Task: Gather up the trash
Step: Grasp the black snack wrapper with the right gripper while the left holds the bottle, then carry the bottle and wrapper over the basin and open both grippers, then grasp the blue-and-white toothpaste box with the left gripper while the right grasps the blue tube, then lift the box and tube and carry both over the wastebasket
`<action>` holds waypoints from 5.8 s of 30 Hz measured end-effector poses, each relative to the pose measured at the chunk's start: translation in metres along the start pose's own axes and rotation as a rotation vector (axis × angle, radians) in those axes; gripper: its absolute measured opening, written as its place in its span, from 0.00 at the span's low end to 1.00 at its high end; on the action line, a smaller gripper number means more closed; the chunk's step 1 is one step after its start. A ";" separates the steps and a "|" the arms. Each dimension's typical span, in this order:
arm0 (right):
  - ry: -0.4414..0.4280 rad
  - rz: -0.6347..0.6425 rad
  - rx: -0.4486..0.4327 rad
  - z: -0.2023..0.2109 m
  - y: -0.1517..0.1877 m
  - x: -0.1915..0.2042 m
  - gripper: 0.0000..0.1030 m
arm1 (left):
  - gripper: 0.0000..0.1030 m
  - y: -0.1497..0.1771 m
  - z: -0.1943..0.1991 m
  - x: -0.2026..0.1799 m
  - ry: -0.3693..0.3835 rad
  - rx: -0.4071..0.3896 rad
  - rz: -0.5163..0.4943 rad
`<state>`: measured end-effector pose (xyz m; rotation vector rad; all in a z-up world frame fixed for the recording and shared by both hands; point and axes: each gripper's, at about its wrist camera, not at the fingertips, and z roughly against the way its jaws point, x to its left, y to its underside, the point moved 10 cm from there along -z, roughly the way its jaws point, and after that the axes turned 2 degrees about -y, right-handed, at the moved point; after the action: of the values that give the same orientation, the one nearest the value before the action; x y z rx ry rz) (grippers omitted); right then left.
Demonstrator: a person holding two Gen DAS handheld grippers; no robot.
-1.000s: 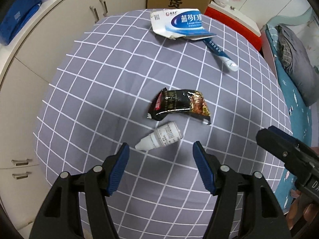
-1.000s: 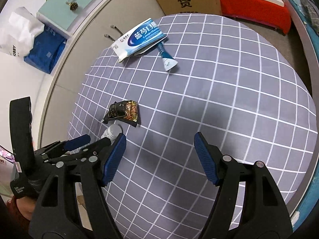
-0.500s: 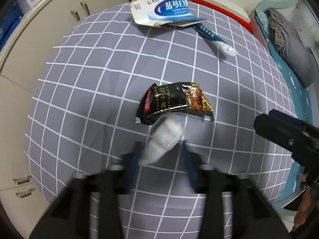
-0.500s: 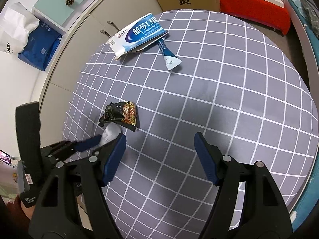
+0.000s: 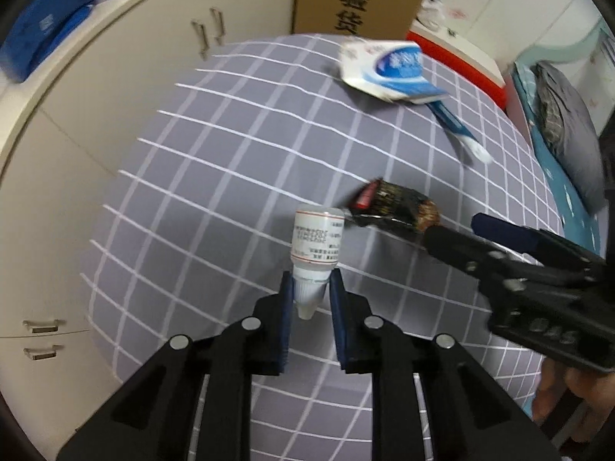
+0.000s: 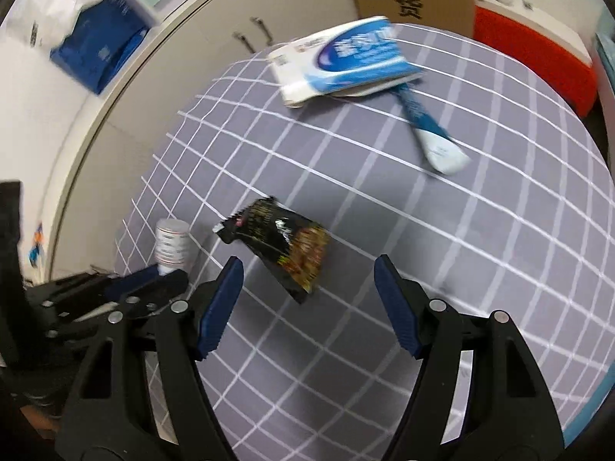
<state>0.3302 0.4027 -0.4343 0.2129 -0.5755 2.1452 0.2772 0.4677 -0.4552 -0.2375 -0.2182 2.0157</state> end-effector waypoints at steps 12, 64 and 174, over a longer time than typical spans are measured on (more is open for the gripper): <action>0.021 0.141 0.025 -0.015 0.001 0.008 0.28 | 0.17 -0.010 0.014 0.001 -0.013 -0.028 0.039; 0.200 -0.604 -0.392 0.363 0.235 -0.424 0.28 | 0.61 0.094 0.059 -0.583 0.251 -0.007 -0.635; 0.041 -0.309 -0.155 0.056 -0.045 -0.152 0.12 | 0.16 -0.160 -0.027 -0.117 0.056 -0.091 -0.241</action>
<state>0.4540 0.2892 -0.4244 0.1607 -0.6382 1.7945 0.4727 0.4338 -0.4313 -0.3103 -0.2898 1.7599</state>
